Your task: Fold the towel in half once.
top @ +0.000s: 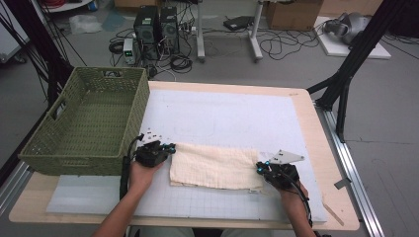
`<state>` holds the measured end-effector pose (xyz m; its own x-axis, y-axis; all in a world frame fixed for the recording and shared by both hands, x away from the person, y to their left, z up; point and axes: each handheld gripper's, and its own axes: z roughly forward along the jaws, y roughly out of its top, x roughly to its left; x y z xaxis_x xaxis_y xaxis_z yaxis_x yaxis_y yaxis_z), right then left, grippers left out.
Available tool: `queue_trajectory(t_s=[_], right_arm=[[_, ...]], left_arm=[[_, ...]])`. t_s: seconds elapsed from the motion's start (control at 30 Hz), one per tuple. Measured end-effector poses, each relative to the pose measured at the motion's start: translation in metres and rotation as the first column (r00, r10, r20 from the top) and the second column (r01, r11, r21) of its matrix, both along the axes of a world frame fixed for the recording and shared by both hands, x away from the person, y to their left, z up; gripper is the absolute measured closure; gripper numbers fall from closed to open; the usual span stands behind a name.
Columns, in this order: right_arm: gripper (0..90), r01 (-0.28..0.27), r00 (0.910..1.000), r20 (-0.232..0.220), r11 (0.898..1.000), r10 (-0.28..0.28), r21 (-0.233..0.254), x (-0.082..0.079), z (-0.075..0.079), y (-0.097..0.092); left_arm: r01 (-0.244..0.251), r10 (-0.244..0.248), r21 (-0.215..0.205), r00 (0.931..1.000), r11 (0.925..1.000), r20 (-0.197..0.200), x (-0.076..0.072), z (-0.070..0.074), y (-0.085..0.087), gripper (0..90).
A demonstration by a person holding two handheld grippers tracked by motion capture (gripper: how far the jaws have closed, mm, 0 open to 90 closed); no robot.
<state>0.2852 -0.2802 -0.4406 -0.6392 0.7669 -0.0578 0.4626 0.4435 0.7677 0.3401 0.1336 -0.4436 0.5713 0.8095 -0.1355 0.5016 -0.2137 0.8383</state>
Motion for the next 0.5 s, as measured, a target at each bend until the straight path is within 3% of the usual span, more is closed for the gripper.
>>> queue_trajectory(t_s=[0.13, 0.17, 0.2, 0.27, 0.4, 0.5], right_arm=[[84.4, 0.014, 0.9997, -0.018, 0.999, -0.015, -0.032, 0.002, -0.003, 0.0], [80.0, 0.027, 0.9995, -0.015, 0.999, -0.028, -0.033, 0.002, -0.002, 0.0], [77.7, 0.038, 0.9992, -0.005, 0.998, -0.038, -0.039, 0.002, -0.001, -0.001], [75.0, 0.06, 0.9982, 0.01, 0.998, -0.06, -0.013, 0.002, 0.003, -0.005], [66.1, 0.079, 0.9954, 0.051, 0.996, -0.081, 0.044, 0.012, 0.013, -0.015], [56.2, 0.085, 0.9947, 0.052, 0.994, -0.088, 0.066, 0.029, 0.014, -0.014]], left_arm=[[0.005, -0.003, 0.045, 0.9995, 0.999, -0.031, 0.003, -0.006, -0.002, 88.0], [0.008, -0.006, 0.051, 0.9995, 0.9987, -0.032, 0.002, -0.005, -0.002, 87.8], [-0.006, 0.007, 0.039, 0.9996, 0.9992, -0.026, 0.002, -0.004, -0.001, 87.1], [-0.034, 0.034, -0.006, 0.9994, 0.9994, 0.0, 0.002, -0.001, 0.002, 73.6], [-0.02, 0.022, -0.049, 0.999, 0.9986, 0.04, 0.005, 0.004, 0.004, 51.7], [-0.02, 0.024, -0.073, 0.9981, 0.9972, 0.056, 0.012, 0.004, 0.003, 46.0]])
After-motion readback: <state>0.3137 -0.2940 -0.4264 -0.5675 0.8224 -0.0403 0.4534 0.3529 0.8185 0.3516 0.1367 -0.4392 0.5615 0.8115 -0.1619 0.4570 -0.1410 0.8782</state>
